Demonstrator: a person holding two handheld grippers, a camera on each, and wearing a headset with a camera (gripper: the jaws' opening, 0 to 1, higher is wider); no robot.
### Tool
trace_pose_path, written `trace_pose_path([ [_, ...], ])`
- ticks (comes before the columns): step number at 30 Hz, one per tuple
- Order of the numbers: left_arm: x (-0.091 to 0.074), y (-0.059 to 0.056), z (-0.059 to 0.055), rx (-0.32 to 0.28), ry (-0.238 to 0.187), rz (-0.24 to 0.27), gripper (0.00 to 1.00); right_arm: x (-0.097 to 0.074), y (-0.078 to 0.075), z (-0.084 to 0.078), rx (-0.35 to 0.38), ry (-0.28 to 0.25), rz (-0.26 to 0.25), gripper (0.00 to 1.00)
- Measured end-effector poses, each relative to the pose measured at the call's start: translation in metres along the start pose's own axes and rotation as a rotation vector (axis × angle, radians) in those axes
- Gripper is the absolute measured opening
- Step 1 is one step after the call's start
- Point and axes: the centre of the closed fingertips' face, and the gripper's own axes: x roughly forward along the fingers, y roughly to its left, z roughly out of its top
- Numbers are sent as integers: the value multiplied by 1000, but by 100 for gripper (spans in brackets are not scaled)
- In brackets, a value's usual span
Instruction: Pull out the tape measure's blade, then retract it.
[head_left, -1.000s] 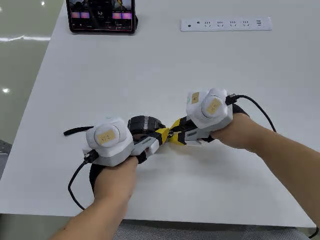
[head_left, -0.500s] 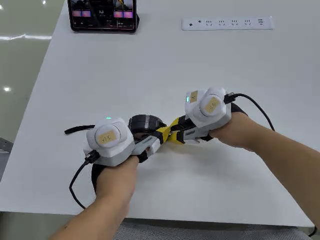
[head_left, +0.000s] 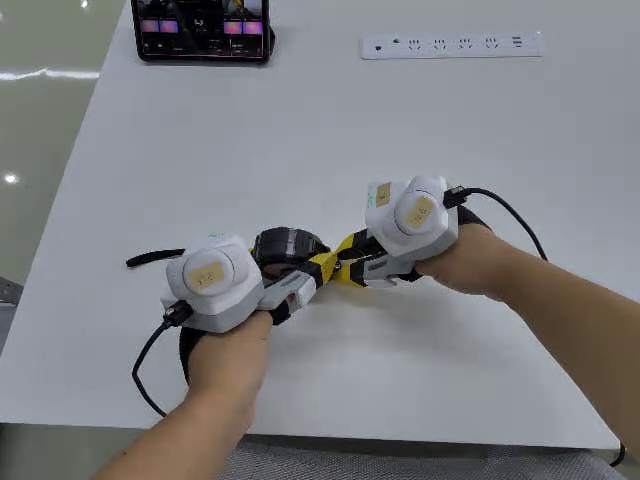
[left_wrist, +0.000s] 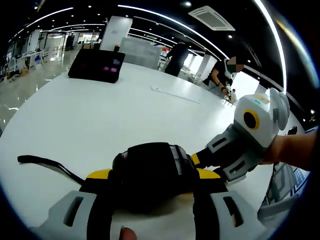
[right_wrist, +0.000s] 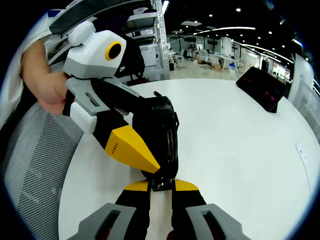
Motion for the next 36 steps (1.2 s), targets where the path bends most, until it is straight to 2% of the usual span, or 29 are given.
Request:
trace_pose_path([
  [6,-1,-1,0,29,9,-16,60,-9,-3,6,44,-26,-6,19],
  [14,-2,0,0,20,22,-19,59,-10,-2,4,38,-16,-13,20],
  [18,-4,0,0,29,16,-19,58,-11,-1,4,36,-13,-23,25],
  [36,-8,-4,2,41,18,-44,62,-16,1,4,48,-7,-25,26],
])
